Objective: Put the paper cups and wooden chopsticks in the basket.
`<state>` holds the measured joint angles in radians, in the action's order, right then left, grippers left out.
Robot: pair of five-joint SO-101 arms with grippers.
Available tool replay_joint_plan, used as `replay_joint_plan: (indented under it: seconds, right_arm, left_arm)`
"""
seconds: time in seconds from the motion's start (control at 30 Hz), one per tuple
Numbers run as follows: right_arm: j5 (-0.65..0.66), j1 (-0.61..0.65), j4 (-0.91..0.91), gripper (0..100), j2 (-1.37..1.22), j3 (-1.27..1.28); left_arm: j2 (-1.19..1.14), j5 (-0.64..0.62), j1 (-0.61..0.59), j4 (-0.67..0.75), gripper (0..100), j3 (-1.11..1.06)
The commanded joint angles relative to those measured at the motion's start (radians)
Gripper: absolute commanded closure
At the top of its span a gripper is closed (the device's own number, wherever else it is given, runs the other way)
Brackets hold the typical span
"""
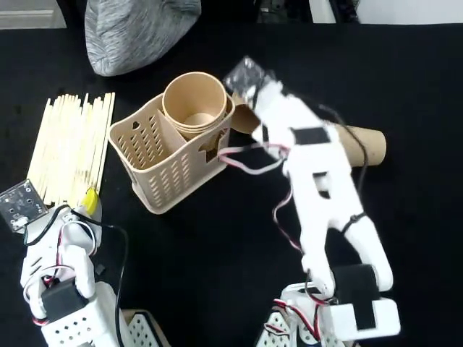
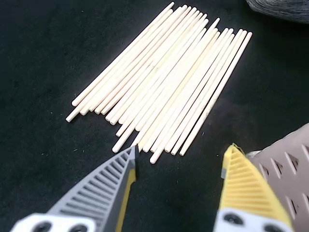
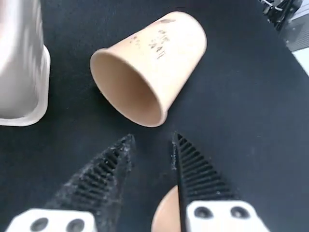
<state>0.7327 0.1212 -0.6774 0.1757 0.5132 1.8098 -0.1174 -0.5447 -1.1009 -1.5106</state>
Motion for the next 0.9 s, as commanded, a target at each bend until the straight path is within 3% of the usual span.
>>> replay_joint_plan:
  seconds: [0.0, 0.1, 0.43, 0.53, 0.87]
  right_arm:
    - [0.003, -0.011, 0.333, 86.4, 0.036, 0.206]
    - [-0.049, -0.014, 0.443, 86.4, -0.028, 0.216]
    - [-0.075, -0.021, 0.460, 88.5, -0.354, -0.073]
    - [-0.075, -0.037, 0.462, 98.7, -0.357, -0.081]
    - [-0.075, -0.063, 0.457, 98.7, -0.240, 0.007]
  left_arm:
    - [0.009, -0.011, -0.001, 0.025, 71, -0.002]
    - [0.009, -0.011, -0.001, 0.025, 71, -0.002]
    - [0.009, -0.011, -0.001, 0.025, 71, -0.002]
    - [0.009, -0.011, -0.001, 0.025, 71, -0.002]
    - [0.009, -0.011, -0.001, 0.025, 71, -0.002]
